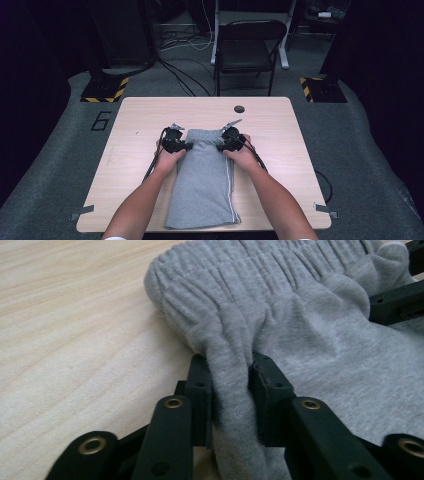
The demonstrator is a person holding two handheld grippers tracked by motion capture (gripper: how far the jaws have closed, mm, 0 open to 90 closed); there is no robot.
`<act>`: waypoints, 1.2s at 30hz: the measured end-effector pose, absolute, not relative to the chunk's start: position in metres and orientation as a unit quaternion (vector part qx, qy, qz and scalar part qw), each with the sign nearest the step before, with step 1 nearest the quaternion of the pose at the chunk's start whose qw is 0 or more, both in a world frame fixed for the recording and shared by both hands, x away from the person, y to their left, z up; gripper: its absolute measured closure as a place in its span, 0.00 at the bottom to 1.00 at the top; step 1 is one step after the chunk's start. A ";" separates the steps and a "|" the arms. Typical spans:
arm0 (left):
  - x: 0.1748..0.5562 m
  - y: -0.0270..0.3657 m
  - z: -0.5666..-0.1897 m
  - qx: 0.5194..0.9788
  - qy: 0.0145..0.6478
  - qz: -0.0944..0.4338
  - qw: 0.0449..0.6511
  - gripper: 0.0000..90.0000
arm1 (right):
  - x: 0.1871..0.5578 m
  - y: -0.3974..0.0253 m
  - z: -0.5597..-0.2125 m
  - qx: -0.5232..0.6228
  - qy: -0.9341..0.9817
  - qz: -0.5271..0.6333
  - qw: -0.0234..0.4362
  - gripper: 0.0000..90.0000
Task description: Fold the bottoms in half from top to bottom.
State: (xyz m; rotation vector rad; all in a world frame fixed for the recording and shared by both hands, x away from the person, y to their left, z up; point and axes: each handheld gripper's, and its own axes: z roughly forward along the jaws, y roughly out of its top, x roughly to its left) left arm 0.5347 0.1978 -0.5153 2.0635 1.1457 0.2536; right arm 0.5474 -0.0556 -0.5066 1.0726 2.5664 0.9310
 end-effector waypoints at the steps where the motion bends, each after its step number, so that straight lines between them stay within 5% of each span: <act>1: 0.534 0.197 -0.515 0.806 0.448 0.099 0.373 0.84 | 0.547 -0.056 -0.507 0.362 0.871 0.317 0.102 0.76; 14: 0.534 0.197 -0.516 0.809 0.445 0.100 0.371 0.91 | 0.544 -0.053 -0.506 0.359 0.873 0.316 0.094 0.90; 36: 0.523 0.206 -0.479 0.800 0.428 0.122 0.402 0.94 | 0.531 -0.056 -0.466 0.329 0.873 0.341 0.115 0.93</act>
